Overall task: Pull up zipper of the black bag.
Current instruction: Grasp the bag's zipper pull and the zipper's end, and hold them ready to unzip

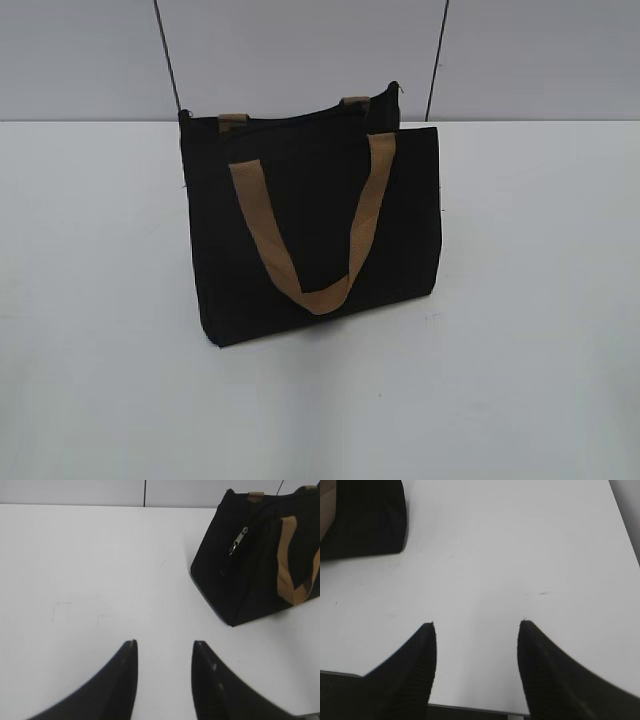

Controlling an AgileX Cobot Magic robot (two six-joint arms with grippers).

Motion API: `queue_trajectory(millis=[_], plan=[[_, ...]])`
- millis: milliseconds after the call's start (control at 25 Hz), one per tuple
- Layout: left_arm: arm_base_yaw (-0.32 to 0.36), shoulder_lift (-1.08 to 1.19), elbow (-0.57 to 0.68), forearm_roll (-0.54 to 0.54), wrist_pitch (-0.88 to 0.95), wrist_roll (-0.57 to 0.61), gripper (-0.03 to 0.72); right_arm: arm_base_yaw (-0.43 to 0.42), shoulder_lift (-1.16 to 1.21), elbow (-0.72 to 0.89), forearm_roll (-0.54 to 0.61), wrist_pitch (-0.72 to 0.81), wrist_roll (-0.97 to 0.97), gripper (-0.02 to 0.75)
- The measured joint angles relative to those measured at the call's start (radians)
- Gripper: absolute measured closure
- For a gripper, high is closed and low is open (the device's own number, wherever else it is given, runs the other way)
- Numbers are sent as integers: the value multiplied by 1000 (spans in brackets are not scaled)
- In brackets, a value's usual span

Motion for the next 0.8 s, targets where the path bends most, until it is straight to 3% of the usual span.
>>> queue_trajectory(millis=[800], plan=[[0, 0, 0, 0, 0, 0, 411, 0, 0, 0, 0, 0, 0, 328]])
